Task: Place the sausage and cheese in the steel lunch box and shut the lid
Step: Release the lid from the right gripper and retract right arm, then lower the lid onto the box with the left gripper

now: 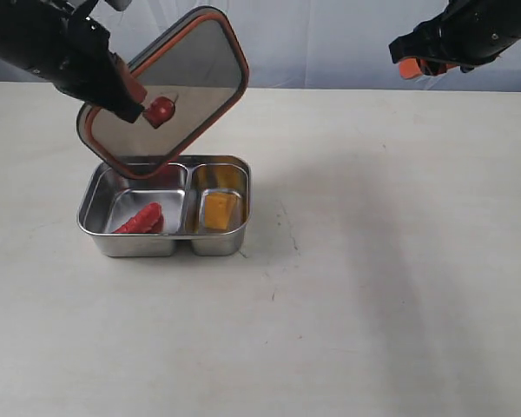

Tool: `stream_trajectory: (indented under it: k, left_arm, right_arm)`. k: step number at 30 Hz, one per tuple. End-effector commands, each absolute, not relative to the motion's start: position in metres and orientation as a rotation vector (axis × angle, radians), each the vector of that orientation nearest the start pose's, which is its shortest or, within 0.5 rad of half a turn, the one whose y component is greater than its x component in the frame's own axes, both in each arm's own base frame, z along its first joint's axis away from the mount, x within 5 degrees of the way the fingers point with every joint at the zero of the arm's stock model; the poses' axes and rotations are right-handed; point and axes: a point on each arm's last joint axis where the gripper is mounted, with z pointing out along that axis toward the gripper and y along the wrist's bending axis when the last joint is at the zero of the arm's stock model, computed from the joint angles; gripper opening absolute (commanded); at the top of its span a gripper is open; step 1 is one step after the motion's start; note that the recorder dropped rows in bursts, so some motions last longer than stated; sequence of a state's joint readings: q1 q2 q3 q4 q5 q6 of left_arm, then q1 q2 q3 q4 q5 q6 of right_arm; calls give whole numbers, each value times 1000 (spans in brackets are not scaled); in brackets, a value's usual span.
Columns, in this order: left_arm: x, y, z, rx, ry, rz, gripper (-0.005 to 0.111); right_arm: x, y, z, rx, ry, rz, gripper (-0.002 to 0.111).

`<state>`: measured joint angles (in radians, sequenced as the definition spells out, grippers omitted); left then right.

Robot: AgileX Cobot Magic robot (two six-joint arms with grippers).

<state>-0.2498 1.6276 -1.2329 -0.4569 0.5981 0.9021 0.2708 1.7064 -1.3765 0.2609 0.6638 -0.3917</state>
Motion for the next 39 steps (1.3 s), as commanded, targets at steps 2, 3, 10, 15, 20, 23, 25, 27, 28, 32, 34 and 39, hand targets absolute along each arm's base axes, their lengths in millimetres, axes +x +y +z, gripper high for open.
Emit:
stream_trajectory:
  k: [2,3,10,15,20,23,25,27,28,32,34,39]
  left_arm:
    - [338,-106,296,1187,2035,-6,0]
    - [337,-106,298,1219,2012,14,0]
    - [331,-112,295,1415,1950,164,0]
    - [323,-122,283,1497,1969,235,0]
    - [314,-127,277,1528,1981,419,0]
    - [310,-128,285,1459,1964,542,0]
    - [308,-127,289,1401,1950,582,0]
    - [305,-127,291,1381,1929,580,0]
    - [303,-128,289,1386,1917,572,0]
    - [291,-137,276,1439,1891,527,0]
    - [283,-144,266,1473,1875,500,0]
    - [263,-153,239,1528,1851,519,0]
  right_arm:
    - [365,113,295,-620,2342,203,43]
    - [366,113,296,-620,2338,200,43]
    - [366,113,296,-617,2329,197,43]
    - [364,115,295,-575,2364,247,43]
    - [356,123,287,-383,2514,477,43]
    - [358,128,281,-341,2546,558,43]
    - [358,129,279,-336,2547,571,43]
    - [360,129,279,-335,2539,561,43]
    - [360,129,279,-335,2533,554,43]
    - [361,128,279,-341,2524,534,43]
    - [361,127,279,-350,2525,519,43]
    - [362,125,278,-373,2523,479,43]
